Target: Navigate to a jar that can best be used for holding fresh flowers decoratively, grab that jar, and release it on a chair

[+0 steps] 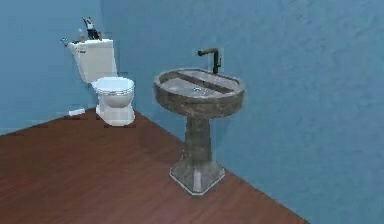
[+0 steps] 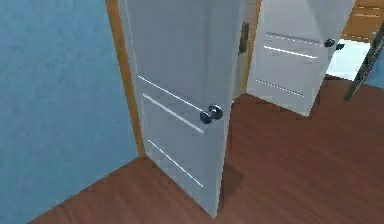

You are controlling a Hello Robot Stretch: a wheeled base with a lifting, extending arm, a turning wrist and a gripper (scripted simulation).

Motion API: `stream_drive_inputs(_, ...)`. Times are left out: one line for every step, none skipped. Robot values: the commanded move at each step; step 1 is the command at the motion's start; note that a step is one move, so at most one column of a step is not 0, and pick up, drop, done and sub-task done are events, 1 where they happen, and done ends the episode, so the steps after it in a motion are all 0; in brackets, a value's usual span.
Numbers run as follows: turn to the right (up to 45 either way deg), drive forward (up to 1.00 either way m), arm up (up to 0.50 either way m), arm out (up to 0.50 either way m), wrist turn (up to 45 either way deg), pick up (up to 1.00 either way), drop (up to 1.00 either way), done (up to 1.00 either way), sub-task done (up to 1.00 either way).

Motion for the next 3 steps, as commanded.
stream_drive_inputs(-39.0,0.0,0.0,0.0,0.0,0.0,0.0,0.0,0.0)
stream_drive_inputs(0.0,0.7,0.0,0.0,0.0,0.0,0.0,0.0,0.0)
stream_drive_inputs(-45.0,0.0,0.0,0.0,0.0,0.0,0.0,0.0,0.0)
